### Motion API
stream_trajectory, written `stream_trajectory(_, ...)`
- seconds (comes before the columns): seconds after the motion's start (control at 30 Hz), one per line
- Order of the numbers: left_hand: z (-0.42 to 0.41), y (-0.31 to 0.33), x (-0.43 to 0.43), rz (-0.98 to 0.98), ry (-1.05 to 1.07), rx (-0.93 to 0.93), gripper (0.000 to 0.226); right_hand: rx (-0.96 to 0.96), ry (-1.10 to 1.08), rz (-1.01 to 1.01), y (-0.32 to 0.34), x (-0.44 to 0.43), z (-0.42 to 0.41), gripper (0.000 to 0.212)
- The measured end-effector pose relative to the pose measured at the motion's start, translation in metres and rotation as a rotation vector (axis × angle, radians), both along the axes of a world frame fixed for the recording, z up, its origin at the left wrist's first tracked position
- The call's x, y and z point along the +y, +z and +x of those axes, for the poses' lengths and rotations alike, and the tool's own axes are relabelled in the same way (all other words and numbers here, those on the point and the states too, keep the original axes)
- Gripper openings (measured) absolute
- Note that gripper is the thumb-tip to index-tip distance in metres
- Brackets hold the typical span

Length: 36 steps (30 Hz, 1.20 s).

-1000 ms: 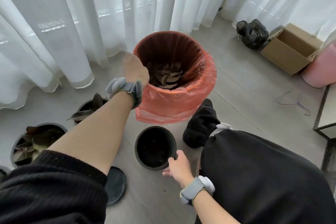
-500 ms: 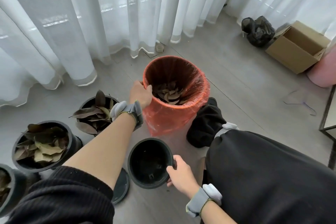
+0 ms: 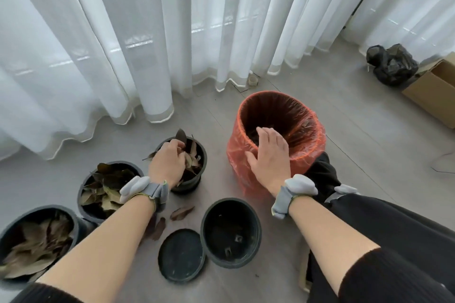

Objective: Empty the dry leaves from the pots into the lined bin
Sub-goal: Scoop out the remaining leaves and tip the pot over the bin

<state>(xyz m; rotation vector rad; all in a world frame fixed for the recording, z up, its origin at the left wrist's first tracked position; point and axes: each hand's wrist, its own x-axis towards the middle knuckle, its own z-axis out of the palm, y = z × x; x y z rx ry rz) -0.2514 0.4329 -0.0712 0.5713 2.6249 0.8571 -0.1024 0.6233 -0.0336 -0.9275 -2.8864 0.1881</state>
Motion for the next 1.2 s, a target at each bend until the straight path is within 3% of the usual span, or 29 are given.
stream_trajectory(0.07, -0.007, -0.008, -0.011, -0.058, -0.021, 0.068, 0.036, -0.225, -0.003, -0.001, -0.008, 0.004, -0.010, 0.048)
stream_trajectory(0.17, -0.020, -0.016, -0.007, -0.194, -0.096, 0.138, 0.055, -0.263, 0.040, 0.032, -0.012, 0.006, -0.008, 0.020)
stream_trajectory(0.27, -0.022, -0.026, 0.016, -0.306, -0.221, 0.128, 0.064, -0.256, 0.087, -0.082, -0.010, 0.003, 0.005, 0.017)
stream_trajectory(0.37, -0.012, -0.036, 0.030, -0.330, -0.236, 0.042, 0.064, -0.380, 0.221, -0.137, -0.004, -0.012, 0.012, 0.020)
stream_trajectory(0.53, -0.007, -0.047, 0.043, -0.155, -0.184, -0.129, 0.063, -0.442, 0.235, -0.125, 0.003, -0.014, 0.023, 0.018)
stream_trajectory(0.67, -0.005, -0.044, 0.048, -0.002, -0.155, -0.220, 0.062, -0.341, 0.185, -0.072, -0.006, -0.026, 0.034, 0.026)
stream_trajectory(0.77, -0.013, -0.041, 0.041, 0.029, -0.091, -0.235, 0.048, -0.287, 0.174, -0.060, -0.013, -0.029, 0.035, 0.027)
stream_trajectory(0.9, -0.020, -0.036, 0.030, -0.004, -0.038, -0.153, 0.039, -0.293, 0.174, -0.072, -0.015, -0.028, 0.036, 0.027)
stream_trajectory(1.13, -0.026, 0.003, 0.034, 0.121, 0.101, -0.083, 0.042, -0.307, 0.153, -0.070, -0.014, -0.027, 0.039, 0.021)
stream_trajectory(1.2, -0.029, 0.022, 0.038, 0.192, 0.112, -0.028, 0.042, -0.290, 0.154, -0.076, -0.012, -0.025, 0.042, 0.029)
